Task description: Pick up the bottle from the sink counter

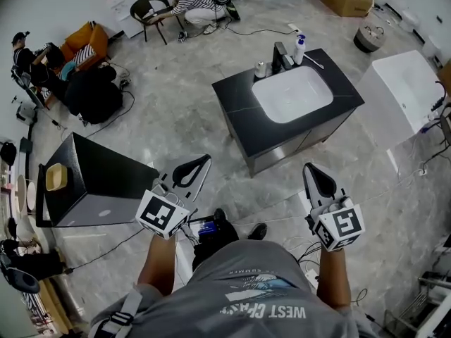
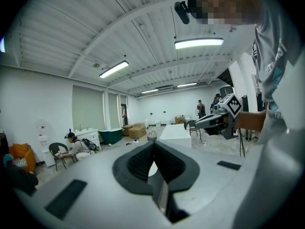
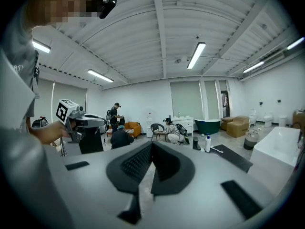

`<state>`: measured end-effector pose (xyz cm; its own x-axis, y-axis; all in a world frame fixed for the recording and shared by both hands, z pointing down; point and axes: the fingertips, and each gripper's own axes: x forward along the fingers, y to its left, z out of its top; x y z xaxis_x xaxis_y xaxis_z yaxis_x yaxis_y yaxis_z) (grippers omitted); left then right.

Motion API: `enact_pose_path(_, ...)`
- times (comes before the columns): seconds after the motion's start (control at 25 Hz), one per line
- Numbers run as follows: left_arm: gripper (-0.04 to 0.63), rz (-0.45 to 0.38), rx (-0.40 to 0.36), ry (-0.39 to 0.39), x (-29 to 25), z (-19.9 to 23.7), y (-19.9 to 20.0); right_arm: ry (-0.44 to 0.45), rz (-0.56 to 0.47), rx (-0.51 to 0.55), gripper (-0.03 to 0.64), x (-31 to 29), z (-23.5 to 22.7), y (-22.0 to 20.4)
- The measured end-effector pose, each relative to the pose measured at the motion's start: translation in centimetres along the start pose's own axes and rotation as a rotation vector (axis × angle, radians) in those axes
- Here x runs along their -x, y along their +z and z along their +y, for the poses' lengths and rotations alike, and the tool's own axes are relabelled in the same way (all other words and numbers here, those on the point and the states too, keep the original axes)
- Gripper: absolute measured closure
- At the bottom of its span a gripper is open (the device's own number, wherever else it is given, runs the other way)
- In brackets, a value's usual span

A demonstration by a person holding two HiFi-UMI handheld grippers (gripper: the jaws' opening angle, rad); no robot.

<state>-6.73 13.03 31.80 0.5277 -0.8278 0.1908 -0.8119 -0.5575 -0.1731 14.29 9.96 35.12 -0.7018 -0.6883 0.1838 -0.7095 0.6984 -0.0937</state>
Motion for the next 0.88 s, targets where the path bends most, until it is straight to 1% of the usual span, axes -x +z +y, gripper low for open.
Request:
enact_pose_path(0.16,0.592,0.013,0.007,-0.021,-2.2,1.3,-0.6,-0.016,0.006,-0.015,0.615,-1.3,-1.2,-0.3)
enact_pose_path(0.28,0.592,0.013,0.003,-0.072,-4.7,2.2,-0.5,-0.058,0.009,-0.028,0.615,-1.9,-2.5,-0.3)
enact_pose_path(0.52,0.592,-0.022,-0.010,-0.167,-9.2,4.7,0.5,-0.140,0.020,-0.045,0.615,-4.3,-4.5,0.4)
enact_pose_path(0.64,0.592,-0.029,-0.011,-0.210,-10.9,6.7,0.4,-0.182,0.019,-0.054,0.615,-6.0,-5.0,0.9)
enact_pose_path(0.88,0.592,-0.053,-0.010,-0.270,-13.3,11.3,0.1,-0.258,0.023,-0.051,0.615,-9.5,-5.4,2.2)
